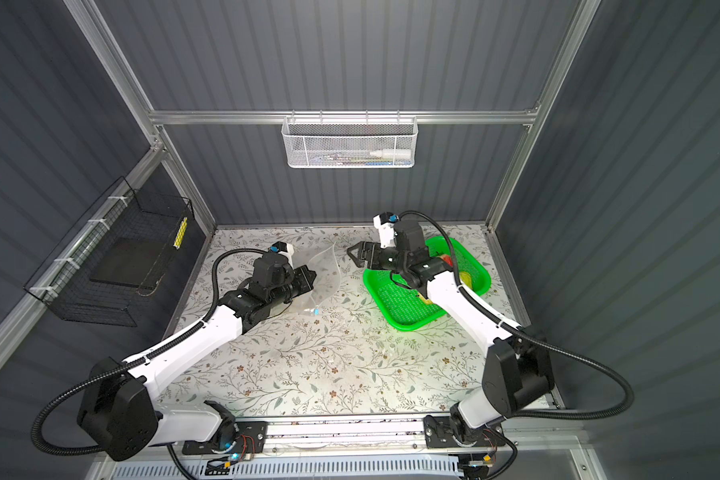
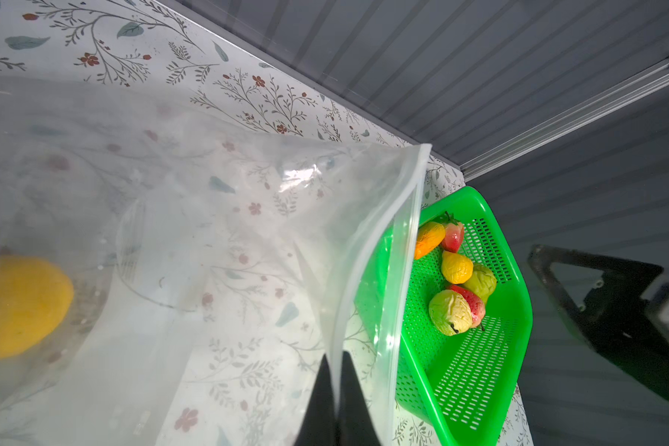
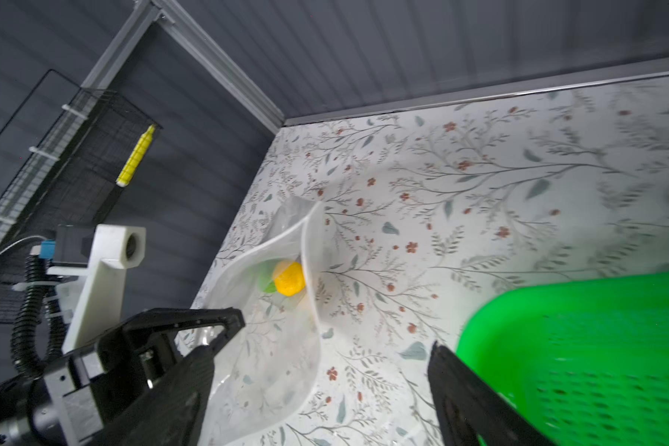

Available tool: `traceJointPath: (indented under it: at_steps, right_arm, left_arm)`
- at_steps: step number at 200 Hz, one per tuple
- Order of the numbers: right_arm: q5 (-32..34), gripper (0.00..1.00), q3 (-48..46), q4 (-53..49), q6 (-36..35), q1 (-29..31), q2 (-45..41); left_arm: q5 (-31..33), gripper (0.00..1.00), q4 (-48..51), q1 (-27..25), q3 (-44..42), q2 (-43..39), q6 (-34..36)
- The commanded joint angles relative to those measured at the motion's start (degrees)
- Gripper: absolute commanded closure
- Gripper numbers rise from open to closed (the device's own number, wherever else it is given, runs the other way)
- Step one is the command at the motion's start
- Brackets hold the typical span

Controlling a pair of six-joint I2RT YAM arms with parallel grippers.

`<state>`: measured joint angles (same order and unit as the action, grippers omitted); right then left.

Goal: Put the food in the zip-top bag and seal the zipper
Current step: 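Return the right gripper to the basket and grasp the pale yellow pear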

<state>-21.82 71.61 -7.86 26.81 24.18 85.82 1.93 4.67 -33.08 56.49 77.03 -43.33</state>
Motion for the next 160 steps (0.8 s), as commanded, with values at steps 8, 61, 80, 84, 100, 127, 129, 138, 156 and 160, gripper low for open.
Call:
traceJointPath:
  at_steps: [8,61,80,84,100,127,129,138,156,160]
  right_arm:
    - [15.0,0.07,1.2,-13.1,-7.8,-2.1,-2.9]
    - [36.1,0.01,3.5,-30.7,-10.6,-5.2,0.0]
    - [37.6,0.01,3.1,-33.0,-10.4,-6.2,2.0]
    - [37.4,0.01,3.0,-33.3,-10.2,-6.4,2.4]
    - [36.9,0.01,2.6,-34.2,-9.3,-7.0,4.5]
    - [37.9,0.01,2.1,-34.6,-7.9,-7.9,8.1]
    - [38.0,0.01,2.2,-34.6,-7.8,-8.0,8.4]
    - [37.8,0.01,2.1,-34.6,-7.2,-8.6,9.4]
    - [35.8,0.01,1.7,-33.6,-5.3,-10.0,10.4]
    - [35.3,0.01,1.5,-33.3,-4.8,-10.5,10.6]
  left_arm:
    - [-0.5,1.00,-0.1,-0.2,-0.1,0.1,-0.1]
    - [-1.3,1.00,-0.8,-0.2,0.7,1.7,-0.1]
    - [-1.7,1.00,-1.0,-0.2,0.9,2.0,-0.1]
    - [-1.7,1.00,-1.0,-0.2,0.9,2.1,-0.1]
    - [-1.8,1.00,-0.8,-0.2,1.1,2.0,-0.1]
    - [-1.2,1.00,-0.4,-0.2,0.7,1.3,0.0]
    - [-1.1,1.00,-0.4,-0.2,0.7,1.3,0.1]
    - [-1.0,1.00,-0.3,-0.2,0.5,1.2,0.0]
    - [-0.8,1.00,0.0,-0.2,0.3,0.9,0.1]
    - [-0.7,1.00,0.0,-0.2,0.2,0.9,0.1]
